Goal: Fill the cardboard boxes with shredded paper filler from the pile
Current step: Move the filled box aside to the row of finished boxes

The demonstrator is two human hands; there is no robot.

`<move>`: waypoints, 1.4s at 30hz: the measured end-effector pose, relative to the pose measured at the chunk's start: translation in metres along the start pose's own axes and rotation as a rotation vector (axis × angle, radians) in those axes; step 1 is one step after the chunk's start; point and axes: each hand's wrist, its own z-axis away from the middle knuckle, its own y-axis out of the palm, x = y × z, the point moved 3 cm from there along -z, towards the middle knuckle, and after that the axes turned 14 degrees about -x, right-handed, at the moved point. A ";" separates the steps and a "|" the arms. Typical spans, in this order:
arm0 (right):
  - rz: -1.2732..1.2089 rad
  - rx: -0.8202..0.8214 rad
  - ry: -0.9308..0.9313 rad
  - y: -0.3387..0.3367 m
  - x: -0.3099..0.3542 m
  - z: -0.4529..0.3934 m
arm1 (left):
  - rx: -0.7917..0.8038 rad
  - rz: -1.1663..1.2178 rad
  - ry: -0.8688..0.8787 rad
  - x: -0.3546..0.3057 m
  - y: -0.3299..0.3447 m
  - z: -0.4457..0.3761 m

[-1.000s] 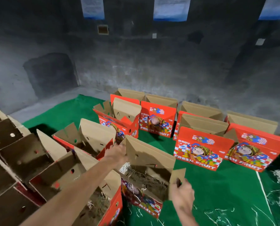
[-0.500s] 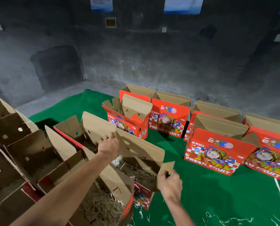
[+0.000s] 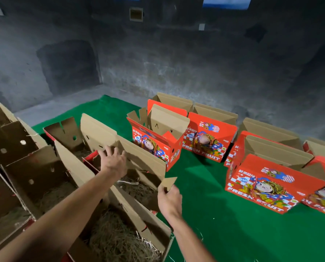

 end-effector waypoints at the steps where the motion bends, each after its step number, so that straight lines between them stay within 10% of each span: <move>1: 0.005 0.007 0.002 0.006 0.004 0.000 | -0.014 0.034 0.000 0.001 0.001 -0.002; 14: -0.023 0.256 -0.005 0.013 0.015 -0.015 | -0.227 0.380 0.141 -0.027 -0.032 0.001; 28: -0.068 -0.100 -0.242 -0.174 0.014 -0.105 | -0.468 0.654 0.425 -0.230 -0.155 0.018; 36: 0.708 -0.416 -0.558 -0.307 -0.053 -0.216 | -0.459 0.667 0.706 -0.405 -0.193 0.004; 42: 1.041 -0.236 -0.518 -0.340 -0.132 -0.264 | -0.332 0.703 0.752 -0.486 -0.184 0.006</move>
